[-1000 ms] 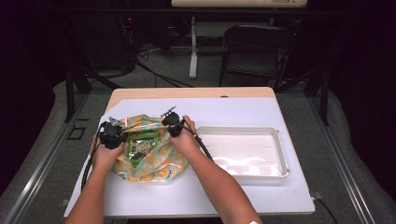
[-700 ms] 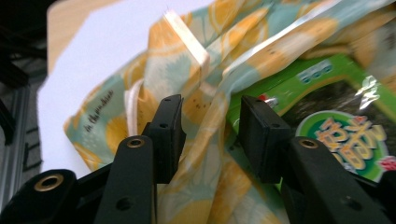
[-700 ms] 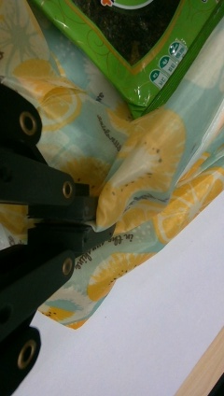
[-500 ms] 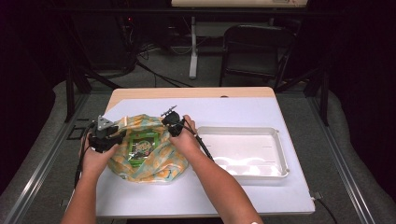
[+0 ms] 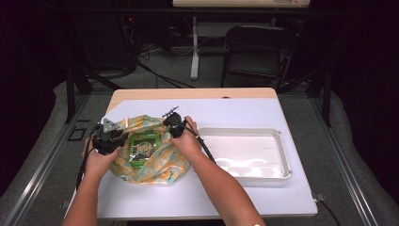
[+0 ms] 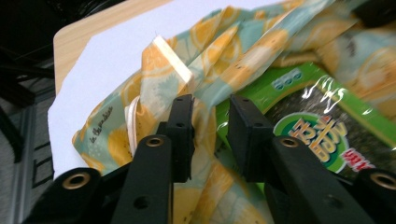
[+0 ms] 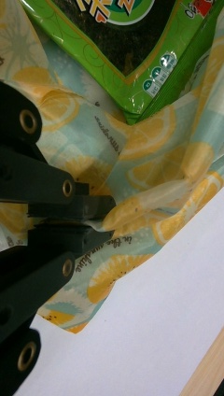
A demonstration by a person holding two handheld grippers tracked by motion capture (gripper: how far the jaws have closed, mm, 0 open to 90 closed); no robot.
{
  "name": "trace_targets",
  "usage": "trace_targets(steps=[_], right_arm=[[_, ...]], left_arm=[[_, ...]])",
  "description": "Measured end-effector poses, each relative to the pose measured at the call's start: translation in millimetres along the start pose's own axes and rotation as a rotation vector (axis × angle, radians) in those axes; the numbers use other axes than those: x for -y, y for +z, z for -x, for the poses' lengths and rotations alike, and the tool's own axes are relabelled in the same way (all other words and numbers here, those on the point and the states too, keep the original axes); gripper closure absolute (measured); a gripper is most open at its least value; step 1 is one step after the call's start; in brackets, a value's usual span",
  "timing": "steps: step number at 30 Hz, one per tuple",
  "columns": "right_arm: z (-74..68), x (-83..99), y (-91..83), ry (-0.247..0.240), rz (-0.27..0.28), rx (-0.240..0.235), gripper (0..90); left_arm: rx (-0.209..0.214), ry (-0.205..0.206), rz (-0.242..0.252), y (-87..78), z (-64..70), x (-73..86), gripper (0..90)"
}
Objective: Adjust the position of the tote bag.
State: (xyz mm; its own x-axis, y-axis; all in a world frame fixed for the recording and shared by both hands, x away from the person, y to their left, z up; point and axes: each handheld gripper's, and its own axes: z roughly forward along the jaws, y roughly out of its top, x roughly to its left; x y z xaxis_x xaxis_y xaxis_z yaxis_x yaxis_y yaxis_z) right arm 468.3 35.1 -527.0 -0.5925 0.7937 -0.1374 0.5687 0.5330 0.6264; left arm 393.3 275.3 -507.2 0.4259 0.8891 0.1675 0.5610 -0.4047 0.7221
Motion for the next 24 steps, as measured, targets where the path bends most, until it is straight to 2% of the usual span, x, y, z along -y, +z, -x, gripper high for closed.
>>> trace_targets(steps=[5, 8, 9, 11, 13, 16, 18, 21, 24], right_arm=[[1.3, 0.6, -2.1, 0.014, 0.008, -0.013, 85.9], [2.4, 0.6, -4.2, 0.007, -0.001, -0.019, 84.2], [2.6, 0.7, -4.4, 0.009, 0.002, -0.024, 83.4], [1.3, 1.5, -4.2, 0.028, 0.031, -0.033, 81.3], [1.5, 1.2, -6.6, 0.025, 0.029, -0.044, 76.7], [2.4, 0.3, -13.2, 0.035, 0.053, -0.066, 70.8], [2.9, -0.7, -20.1, 0.021, 0.074, -0.077, 67.7], [1.3, -2.4, -30.9, 0.025, 0.124, -0.094, 63.9], [-0.1, -5.0, -42.5, -0.001, 0.160, -0.100, 62.6]], left_arm=[[-0.011, 0.011, -0.039, 7.4, 1.3, 2.9, 80.5], [-0.015, 0.016, -0.060, 11.4, 1.5, 4.4, 84.9], [-0.025, 0.017, -0.057, 12.6, 1.9, 4.8, 85.9], [-0.018, 0.013, -0.062, 13.6, 0.9, 4.9, 87.4], [-0.021, 0.013, -0.061, 14.1, 0.5, 5.1, 88.6], [-0.029, 0.006, -0.052, 15.9, -0.2, 5.4, 89.6], [-0.037, -0.001, -0.048, 17.4, -0.7, 5.1, 89.6], [-0.043, -0.010, -0.047, 19.6, -1.6, 4.6, 89.7], [-0.055, -0.018, -0.048, 23.1, -2.8, 4.8, 89.8]])
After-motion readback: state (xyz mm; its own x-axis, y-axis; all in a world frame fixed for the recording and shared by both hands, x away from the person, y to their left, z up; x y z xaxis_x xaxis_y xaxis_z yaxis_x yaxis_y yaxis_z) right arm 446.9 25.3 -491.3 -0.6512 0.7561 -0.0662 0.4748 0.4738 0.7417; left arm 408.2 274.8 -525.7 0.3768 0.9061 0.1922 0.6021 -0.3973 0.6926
